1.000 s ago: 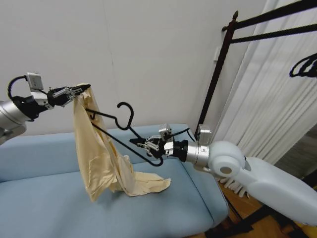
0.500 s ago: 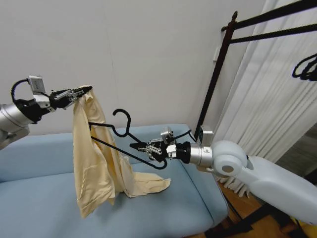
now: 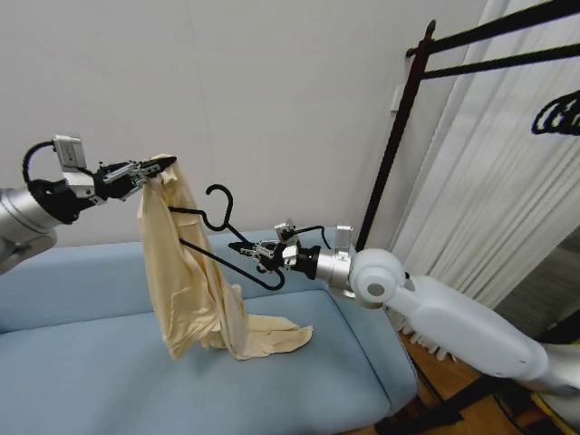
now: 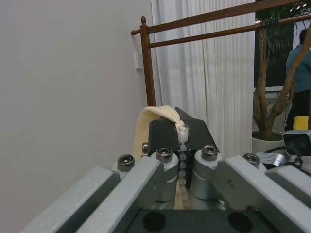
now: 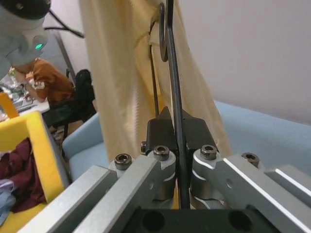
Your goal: Pick up the clothes from the sofa and hang them on the clothes hanger.
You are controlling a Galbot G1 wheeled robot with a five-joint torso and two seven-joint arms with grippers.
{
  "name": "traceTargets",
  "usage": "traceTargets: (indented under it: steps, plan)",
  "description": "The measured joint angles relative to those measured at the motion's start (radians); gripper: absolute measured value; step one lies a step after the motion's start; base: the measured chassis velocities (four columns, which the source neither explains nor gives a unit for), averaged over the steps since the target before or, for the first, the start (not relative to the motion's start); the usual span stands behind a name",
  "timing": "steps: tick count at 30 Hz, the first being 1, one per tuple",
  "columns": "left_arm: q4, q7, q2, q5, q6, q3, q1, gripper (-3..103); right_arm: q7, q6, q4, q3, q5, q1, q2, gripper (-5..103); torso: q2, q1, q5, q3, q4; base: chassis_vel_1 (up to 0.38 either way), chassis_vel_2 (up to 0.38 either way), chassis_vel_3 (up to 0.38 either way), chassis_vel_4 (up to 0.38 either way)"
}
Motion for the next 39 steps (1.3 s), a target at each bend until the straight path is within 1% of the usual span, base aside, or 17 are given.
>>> traceTargets:
  steps: [2,5,14,18,24,29,36,39]
  plan:
    - [-0.009,0.001,-0.007,0.0,-0.002,-0.002,0.001,1,0.023,0.007,-0.015,0.01,0.016,0.004,0.016,2,0.0,0.0,0.0,0.0,0.0001,0.0,0.0,0.0,0.0]
    - [-0.013,0.007,-0.015,0.0,-0.004,-0.002,0.003,1,0.037,0.014,-0.027,0.022,0.033,0.015,0.02,2,0.0,0.0,-0.0001,0.0,0.0002,0.0,0.0,0.0,0.0]
    - [-0.037,0.019,-0.058,0.009,-0.008,0.006,0.011,1,0.066,0.033,-0.05,0.051,0.061,0.073,0.006,2,0.0,0.0,0.0,0.0,0.0001,0.0,0.0,0.0,0.0]
    - [-0.053,0.026,-0.091,0.031,-0.011,0.017,0.018,1,0.084,0.039,-0.053,0.055,0.073,0.115,-0.004,2,0.0,0.0,0.0,0.0,0.0002,0.0,0.0,0.0,0.0]
    - [-0.066,0.034,-0.117,0.05,-0.014,0.034,0.02,1,0.086,0.039,-0.064,0.065,0.082,0.15,-0.031,2,0.0,0.0,0.0001,0.0,0.0001,0.0,0.0,0.0,0.0]
    - [-0.078,0.045,-0.156,0.073,-0.018,0.053,0.03,1,0.076,0.038,-0.072,0.073,0.095,0.18,-0.07,2,0.0,0.0,0.0001,0.0,0.0,0.0,0.0,0.0,0.0]
    - [-0.079,0.044,-0.174,0.089,-0.022,0.079,0.02,1,0.065,0.031,-0.071,0.072,0.093,0.194,-0.094,2,0.0,0.0,0.0001,0.0,0.0001,0.0,0.0,0.0,0.0]
    - [-0.079,0.031,-0.179,0.094,-0.024,0.093,0.013,1,0.064,0.031,-0.061,0.072,0.09,0.191,-0.104,2,0.0,0.0,0.0002,0.0,0.0,0.0,0.0,0.0,0.0]
